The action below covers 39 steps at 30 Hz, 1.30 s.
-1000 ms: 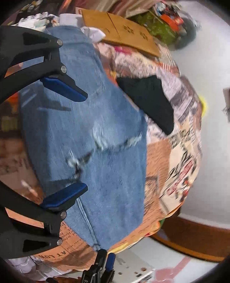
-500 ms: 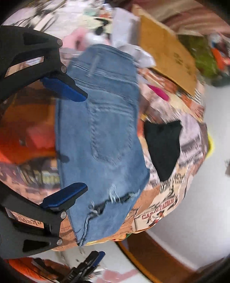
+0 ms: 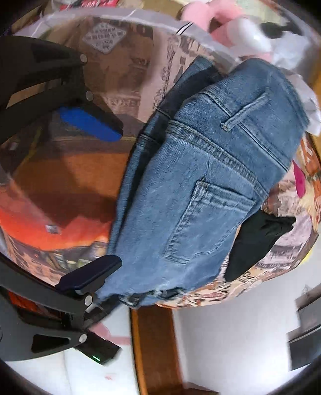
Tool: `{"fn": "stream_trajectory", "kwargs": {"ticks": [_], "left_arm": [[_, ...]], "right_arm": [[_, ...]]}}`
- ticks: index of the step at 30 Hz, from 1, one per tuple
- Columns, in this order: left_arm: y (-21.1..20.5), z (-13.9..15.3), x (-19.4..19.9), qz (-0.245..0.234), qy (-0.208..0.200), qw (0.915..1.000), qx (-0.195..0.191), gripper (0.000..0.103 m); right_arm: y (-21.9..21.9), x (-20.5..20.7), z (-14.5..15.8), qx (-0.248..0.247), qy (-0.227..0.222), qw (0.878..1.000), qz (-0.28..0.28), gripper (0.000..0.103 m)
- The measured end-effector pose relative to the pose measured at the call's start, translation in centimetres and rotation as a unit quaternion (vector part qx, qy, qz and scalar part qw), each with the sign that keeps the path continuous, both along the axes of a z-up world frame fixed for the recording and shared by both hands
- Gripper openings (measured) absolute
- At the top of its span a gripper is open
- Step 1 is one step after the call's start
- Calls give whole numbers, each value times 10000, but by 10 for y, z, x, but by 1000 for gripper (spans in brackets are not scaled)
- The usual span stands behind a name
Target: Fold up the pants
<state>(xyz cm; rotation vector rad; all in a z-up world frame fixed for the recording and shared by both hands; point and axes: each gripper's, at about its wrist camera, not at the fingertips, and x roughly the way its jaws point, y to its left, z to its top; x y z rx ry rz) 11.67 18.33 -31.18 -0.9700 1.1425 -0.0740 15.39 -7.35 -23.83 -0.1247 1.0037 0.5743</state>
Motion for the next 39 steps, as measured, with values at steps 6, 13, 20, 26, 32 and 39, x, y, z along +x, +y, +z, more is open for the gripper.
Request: {"fn": "stream_trajectory", "kwargs": {"ticks": [6, 13, 20, 26, 32, 39], "left_arm": [[18, -26, 23, 455, 160, 9974, -526, 95], [36, -39, 43, 1063, 289, 9909, -769, 78], [31, -18, 49, 1120, 91, 9935, 177, 36], [12, 43, 59, 571, -649, 9837, 1577, 23], [-21, 112, 71, 217, -1382, 9536, 2666, 21], [-93, 192, 87, -281, -2436, 9052, 3472, 19]], "right_arm": [[0, -7, 1, 19, -57, 9999, 113, 65], [-1, -7, -1, 96, -73, 9998, 163, 65], [-4, -7, -1, 205, -57, 9996, 163, 65], [-8, -8, 2, 311, -41, 9995, 107, 64], [-40, -16, 16, 592, -103, 9979, -259, 64], [-125, -25, 30, 609, -333, 9899, -1236, 64]]}}
